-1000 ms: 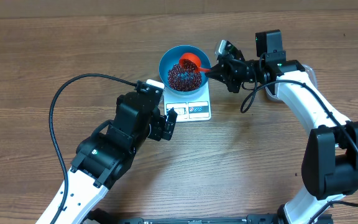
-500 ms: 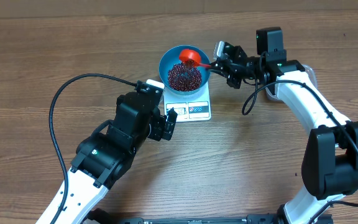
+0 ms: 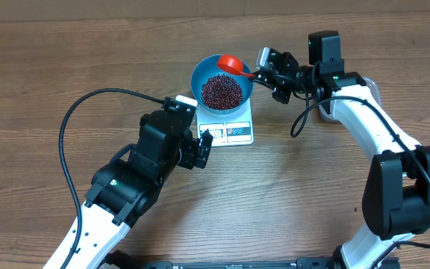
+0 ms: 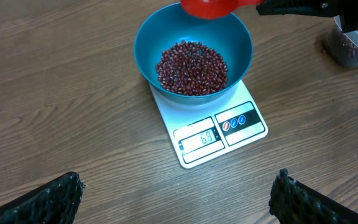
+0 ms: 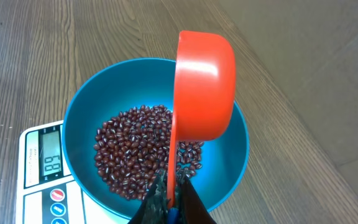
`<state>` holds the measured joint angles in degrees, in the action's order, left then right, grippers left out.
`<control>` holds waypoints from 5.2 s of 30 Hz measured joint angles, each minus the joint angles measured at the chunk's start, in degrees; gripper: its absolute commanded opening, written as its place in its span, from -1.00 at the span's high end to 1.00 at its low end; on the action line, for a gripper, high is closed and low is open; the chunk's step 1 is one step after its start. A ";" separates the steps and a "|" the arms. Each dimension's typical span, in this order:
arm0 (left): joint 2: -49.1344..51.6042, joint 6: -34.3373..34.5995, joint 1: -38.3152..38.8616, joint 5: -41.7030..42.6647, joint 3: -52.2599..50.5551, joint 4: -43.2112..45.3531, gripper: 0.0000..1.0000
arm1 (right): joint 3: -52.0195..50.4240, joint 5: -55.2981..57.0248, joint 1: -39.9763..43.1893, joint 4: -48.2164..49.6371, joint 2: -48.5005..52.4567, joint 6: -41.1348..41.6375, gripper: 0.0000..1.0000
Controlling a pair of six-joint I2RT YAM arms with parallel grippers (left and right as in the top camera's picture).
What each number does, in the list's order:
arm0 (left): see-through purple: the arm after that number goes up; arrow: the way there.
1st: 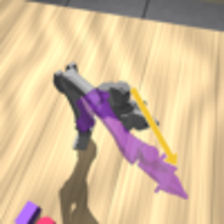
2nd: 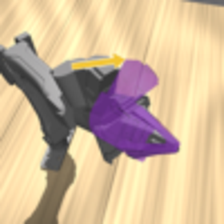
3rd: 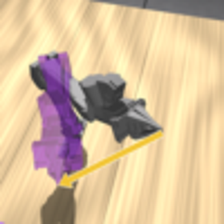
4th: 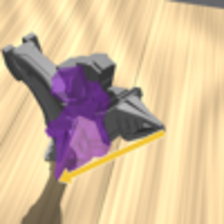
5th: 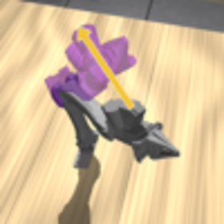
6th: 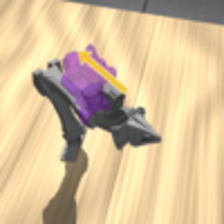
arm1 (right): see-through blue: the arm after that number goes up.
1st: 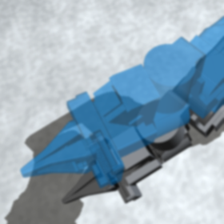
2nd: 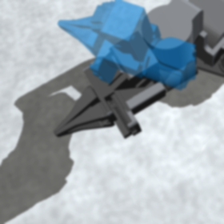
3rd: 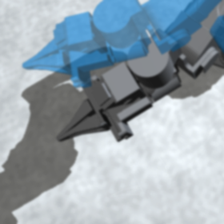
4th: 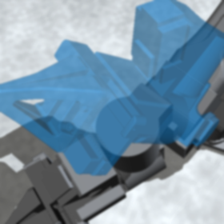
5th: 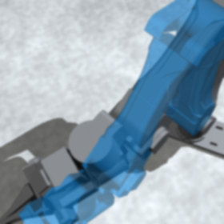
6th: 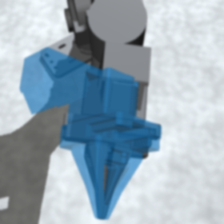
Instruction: Scoop item into bowl and weigh 150g on scale
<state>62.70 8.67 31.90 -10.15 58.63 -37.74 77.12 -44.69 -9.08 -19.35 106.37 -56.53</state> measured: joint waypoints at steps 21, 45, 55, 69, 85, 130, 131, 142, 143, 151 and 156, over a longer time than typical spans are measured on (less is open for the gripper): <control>0.00 0.00 0.00 0.00 0.00 0.00 -0.99 | 0.72 2.69 14.53 -15.41 -13.46 33.07 0.93; 0.00 0.00 0.00 0.00 0.00 0.00 -0.99 | 1.22 32.28 24.26 -36.98 -20.09 37.81 0.93; 0.00 0.00 0.00 0.00 0.00 0.00 -0.99 | -0.37 36.79 24.26 -32.02 -10.49 37.90 0.92; 0.00 0.00 0.00 0.00 0.00 -0.02 -0.99 | -0.44 37.18 24.26 -32.63 -3.80 37.88 0.93; 0.00 0.00 0.00 0.00 0.00 0.00 -0.99 | -3.93 32.98 24.30 -27.91 -4.09 37.92 0.93; 0.00 0.00 0.00 0.00 0.00 0.00 -0.99 | -5.25 21.70 21.84 -31.01 -3.76 38.56 0.93; 0.00 0.00 0.00 0.00 0.00 0.02 -0.99 | -5.25 21.70 21.84 -31.01 -3.76 38.56 0.93; 0.00 0.00 0.00 0.00 0.00 0.00 -0.98 | -5.57 19.67 22.62 -30.23 -3.58 38.73 0.93; 0.00 0.00 0.00 0.00 0.00 0.00 -0.99 | -5.57 19.50 22.86 -30.25 -3.54 38.75 0.93; 0.00 0.00 0.00 0.00 0.00 0.00 -0.99 | -6.05 15.54 26.03 -29.83 -3.21 38.71 0.93; 0.00 0.00 0.00 0.00 0.00 0.00 -0.99 | -6.21 12.37 27.96 -29.73 -2.84 38.73 0.93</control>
<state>62.70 8.67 31.90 -10.15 58.63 -37.74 70.91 -32.32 18.87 -49.08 103.53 -17.80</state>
